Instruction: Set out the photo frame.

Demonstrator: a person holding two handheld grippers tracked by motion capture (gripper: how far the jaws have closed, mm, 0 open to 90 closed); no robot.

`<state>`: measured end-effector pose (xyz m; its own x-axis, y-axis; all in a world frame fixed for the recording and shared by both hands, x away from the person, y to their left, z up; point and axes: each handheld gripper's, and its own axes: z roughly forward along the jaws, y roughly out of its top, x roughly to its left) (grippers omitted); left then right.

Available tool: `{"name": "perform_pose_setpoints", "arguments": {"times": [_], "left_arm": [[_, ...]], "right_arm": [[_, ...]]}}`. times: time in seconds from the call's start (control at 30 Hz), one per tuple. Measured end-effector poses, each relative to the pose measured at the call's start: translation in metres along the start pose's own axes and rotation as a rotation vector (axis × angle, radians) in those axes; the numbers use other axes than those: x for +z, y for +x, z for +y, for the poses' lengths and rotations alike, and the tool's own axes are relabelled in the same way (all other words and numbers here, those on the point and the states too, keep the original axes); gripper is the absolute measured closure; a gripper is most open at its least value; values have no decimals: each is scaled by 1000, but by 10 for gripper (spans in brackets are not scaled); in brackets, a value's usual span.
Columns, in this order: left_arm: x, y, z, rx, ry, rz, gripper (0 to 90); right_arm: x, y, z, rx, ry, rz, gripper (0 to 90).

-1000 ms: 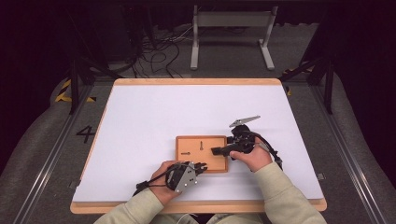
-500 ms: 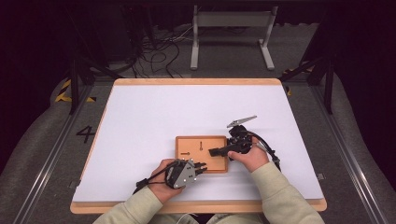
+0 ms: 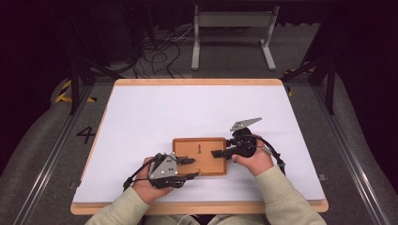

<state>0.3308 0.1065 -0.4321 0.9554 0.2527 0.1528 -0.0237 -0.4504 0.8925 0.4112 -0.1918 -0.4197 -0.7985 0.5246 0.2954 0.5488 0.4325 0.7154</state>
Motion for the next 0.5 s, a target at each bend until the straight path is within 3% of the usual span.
{"name": "perform_pose_setpoints", "arguments": {"times": [0.03, 0.1, 0.17, 0.2, 0.37, 0.5], "left_arm": [[0, 0, 0, 0, 0, 0, 534], [-12, 4, 0, -39, -41, 10, 518], [-22, 7, 0, -60, -58, 40, 502], [-30, 9, -1, -64, -71, 86, 486], [-50, 16, -5, -104, -122, 142, 469], [-63, 24, -9, -164, -159, 186, 463]], "right_arm": [[0, 0, 0, 0, 0, 0, 414], [-4, 5, 0, -43, 1, -7, 436], [-7, 8, 0, -68, -1, -11, 449], [-8, 10, 0, -79, -1, -13, 455], [-13, 17, -1, -128, 1, -28, 475], [-17, 23, -2, -179, 8, -39, 496]]}}
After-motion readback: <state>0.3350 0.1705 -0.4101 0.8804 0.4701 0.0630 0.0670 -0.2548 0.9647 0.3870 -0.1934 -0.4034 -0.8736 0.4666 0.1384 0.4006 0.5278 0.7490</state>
